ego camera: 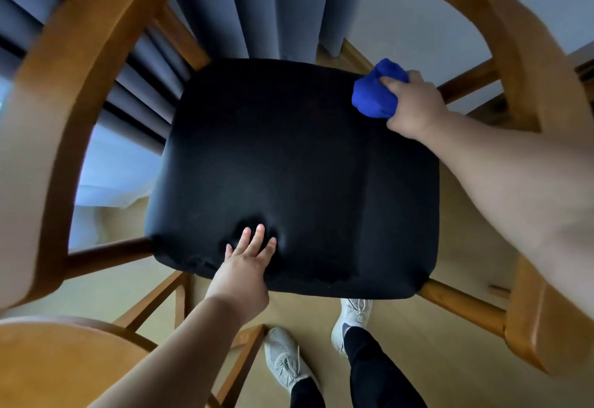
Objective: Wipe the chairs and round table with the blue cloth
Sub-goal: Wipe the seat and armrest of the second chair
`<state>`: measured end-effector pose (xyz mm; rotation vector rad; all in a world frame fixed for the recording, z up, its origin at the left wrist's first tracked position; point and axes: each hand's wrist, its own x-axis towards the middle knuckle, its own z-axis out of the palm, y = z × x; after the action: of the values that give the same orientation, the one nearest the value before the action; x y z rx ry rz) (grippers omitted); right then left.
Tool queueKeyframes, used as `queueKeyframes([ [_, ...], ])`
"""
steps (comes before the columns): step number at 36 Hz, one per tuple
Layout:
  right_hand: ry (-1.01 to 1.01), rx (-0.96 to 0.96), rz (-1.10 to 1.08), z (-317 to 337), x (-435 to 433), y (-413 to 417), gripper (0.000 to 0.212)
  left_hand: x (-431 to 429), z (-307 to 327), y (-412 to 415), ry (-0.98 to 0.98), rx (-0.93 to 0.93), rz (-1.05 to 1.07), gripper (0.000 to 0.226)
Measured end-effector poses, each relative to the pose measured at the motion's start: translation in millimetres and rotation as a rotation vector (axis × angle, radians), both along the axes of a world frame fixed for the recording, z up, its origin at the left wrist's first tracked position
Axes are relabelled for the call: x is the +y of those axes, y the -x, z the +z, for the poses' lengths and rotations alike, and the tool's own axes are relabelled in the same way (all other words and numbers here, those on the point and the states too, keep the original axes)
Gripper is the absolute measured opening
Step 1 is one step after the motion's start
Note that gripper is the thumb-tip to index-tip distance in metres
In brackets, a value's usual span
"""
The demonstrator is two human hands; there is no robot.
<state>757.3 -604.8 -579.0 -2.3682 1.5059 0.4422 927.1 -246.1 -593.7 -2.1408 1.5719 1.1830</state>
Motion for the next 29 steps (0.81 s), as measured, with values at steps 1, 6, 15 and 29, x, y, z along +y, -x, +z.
queueKeyframes([
  [1, -0.001, 0.001, -0.002, 0.1, 3.6, 1.2, 0.080, -0.1, -0.2, -0.1, -0.002, 0.001, -0.002, 0.089],
  [6, 0.014, 0.021, -0.007, -1.1, 28.0, 9.0, 0.085, -2.8, -0.2, -3.7, -0.019, 0.017, -0.021, 0.092],
  [15, -0.015, 0.022, -0.045, -0.8, 88.8, 26.5, 0.083, -5.8, 2.7, -4.9, -0.038, 0.025, -0.039, 0.095],
  [29, -0.010, 0.008, -0.103, -8.2, 208.0, 59.8, 0.078, -6.3, 2.3, -6.9, -0.031, 0.008, -0.107, 0.092],
])
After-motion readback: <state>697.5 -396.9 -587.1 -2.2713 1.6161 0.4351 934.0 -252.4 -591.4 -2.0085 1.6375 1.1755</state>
